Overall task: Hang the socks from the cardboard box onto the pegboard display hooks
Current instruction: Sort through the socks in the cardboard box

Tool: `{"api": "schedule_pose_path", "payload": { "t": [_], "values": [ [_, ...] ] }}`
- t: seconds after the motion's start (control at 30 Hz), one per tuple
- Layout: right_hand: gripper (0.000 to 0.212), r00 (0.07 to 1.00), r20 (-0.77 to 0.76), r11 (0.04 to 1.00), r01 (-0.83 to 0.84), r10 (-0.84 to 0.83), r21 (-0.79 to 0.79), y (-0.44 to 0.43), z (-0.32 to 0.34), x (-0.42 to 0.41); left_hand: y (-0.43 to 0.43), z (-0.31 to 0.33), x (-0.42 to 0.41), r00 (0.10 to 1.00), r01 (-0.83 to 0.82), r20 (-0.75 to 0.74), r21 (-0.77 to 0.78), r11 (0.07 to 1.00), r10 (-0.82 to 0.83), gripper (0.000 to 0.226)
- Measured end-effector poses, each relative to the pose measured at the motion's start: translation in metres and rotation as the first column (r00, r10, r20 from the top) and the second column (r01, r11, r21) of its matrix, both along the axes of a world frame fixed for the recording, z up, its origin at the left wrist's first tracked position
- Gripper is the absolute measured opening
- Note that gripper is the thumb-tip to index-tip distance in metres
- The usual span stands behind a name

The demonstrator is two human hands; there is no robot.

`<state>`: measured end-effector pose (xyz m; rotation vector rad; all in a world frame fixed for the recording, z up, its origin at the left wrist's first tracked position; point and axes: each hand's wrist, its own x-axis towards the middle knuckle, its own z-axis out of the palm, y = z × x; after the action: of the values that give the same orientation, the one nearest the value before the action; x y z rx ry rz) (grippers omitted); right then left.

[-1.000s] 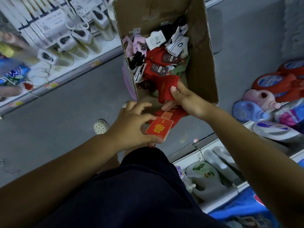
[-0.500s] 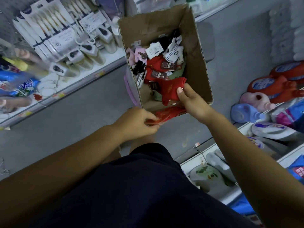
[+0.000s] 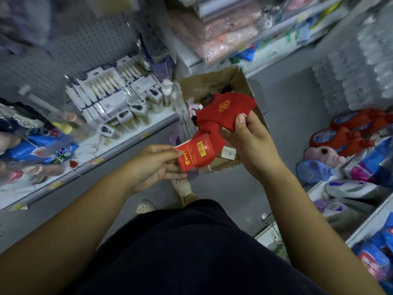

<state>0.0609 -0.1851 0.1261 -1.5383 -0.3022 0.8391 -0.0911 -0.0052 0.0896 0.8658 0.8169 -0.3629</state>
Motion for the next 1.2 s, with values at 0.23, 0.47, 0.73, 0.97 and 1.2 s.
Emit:
{"api": "schedule_pose_path", "payload": {
  "t": [0.23, 0.47, 0.73, 0.97, 1.2],
  "values": [
    [0.034, 0.980, -0.194, 0.970, 0.003, 0.046, 0.245, 0.062, 0.038, -0.085, 0.046, 0.036, -0.099, 0.961, -0.231, 0.136, -0.080, 0.970, 0.240, 0.039],
    [0.039, 0.958, -0.157, 0.961, -0.214, 0.242, 0.175, 0.104, 0.040, -0.170, 0.068, 0.050, -0.168, 0.789, -0.601, 0.121, -0.056, 0.798, 0.603, 0.025],
    [0.040, 0.873, 0.037, 0.872, -0.482, 0.486, -0.082, 0.112, 0.030, -0.233, 0.094, 0.049, -0.217, 0.531, -0.847, 0.179, 0.107, 0.520, 0.828, 0.016],
    [0.060, 0.808, -0.090, 0.790, -0.588, 0.582, -0.171, 0.128, 0.027, -0.223, 0.115, 0.066, -0.244, 0.591, -0.807, 0.329, 0.254, 0.534, 0.736, 0.029],
    [0.064, 0.900, -0.155, 0.905, -0.420, 0.407, -0.066, 0.201, 0.041, -0.219, 0.116, 0.079, -0.262, 0.794, -0.608, 0.355, 0.441, 0.660, 0.494, 0.029]
  ]
}}
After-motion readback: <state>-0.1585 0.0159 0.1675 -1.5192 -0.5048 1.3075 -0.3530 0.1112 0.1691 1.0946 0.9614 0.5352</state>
